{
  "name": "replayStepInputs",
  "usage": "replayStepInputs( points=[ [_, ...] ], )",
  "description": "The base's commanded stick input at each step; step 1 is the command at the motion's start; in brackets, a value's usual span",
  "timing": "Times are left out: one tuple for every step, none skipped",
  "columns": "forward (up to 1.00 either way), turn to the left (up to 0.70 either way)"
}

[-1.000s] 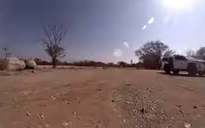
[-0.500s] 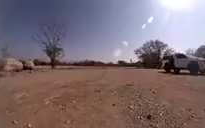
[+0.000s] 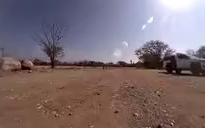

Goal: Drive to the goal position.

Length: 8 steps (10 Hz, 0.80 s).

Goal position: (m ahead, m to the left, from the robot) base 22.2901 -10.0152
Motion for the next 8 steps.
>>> replayStepInputs(
  points=[
    [0.50, 0.00],
    [0.50, 0.00],
    [0.50, 0.00],
    [0.50, 0.00],
    [0.50, 0.00],
    [0.50, 0.00],
    [0.50, 0.08],
    [0.50, 0.31]
  ],
)
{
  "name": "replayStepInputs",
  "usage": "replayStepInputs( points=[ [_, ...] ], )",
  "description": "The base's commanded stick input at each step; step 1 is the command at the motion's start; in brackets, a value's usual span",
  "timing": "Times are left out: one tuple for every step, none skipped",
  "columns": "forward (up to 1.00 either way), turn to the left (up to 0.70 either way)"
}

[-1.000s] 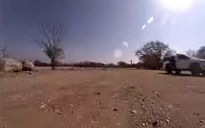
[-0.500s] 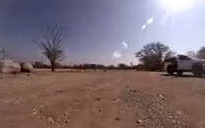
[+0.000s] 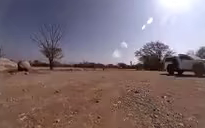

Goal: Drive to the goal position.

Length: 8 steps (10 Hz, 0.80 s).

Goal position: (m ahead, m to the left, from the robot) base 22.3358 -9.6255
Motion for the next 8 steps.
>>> replayStepInputs(
  points=[
    [0.50, 0.50],
    [0.50, 0.00],
    [0.50, 0.00],
    [0.50, 0.00],
    [0.50, 0.00],
    [0.50, 0.00],
    [0.50, 0.00],
    [0.50, 0.00]
  ],
)
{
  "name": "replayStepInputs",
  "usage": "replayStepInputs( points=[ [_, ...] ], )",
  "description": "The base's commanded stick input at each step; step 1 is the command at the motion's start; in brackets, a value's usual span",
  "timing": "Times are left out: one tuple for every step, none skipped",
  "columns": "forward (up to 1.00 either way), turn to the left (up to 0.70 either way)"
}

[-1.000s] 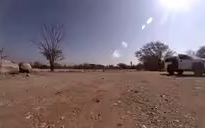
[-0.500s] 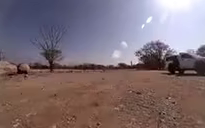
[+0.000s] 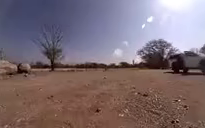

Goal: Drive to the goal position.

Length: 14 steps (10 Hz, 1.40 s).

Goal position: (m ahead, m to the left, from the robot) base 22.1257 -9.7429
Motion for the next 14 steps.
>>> replayStepInputs(
  points=[
    [0.50, 0.00],
    [0.50, 0.00],
    [0.50, 0.00],
    [0.50, 0.00],
    [0.50, 0.00],
    [0.50, 0.00],
    [0.50, 0.00],
    [0.50, 0.00],
    [0.50, 0.00],
    [0.50, 0.00],
    [0.50, 0.00],
    [0.50, 0.00],
    [0.50, 0.00],
    [0.50, 0.00]
  ],
)
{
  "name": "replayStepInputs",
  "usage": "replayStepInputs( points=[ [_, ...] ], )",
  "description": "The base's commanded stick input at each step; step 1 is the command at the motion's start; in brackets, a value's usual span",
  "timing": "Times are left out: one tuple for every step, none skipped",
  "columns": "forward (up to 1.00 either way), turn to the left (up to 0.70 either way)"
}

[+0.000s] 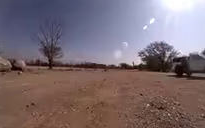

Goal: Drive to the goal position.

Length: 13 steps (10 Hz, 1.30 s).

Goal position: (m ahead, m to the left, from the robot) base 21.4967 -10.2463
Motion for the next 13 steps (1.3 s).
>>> replayStepInputs(
  points=[
    [0.50, 0.00],
    [0.50, 0.00],
    [0.50, 0.00],
    [0.50, 0.00],
    [0.50, 0.00],
    [0.50, 0.00],
    [0.50, 0.00],
    [0.50, 0.00],
    [0.50, 0.00],
    [0.50, 0.00],
    [0.50, 0.00],
    [0.50, 0.00],
    [0.50, 0.00]
  ],
)
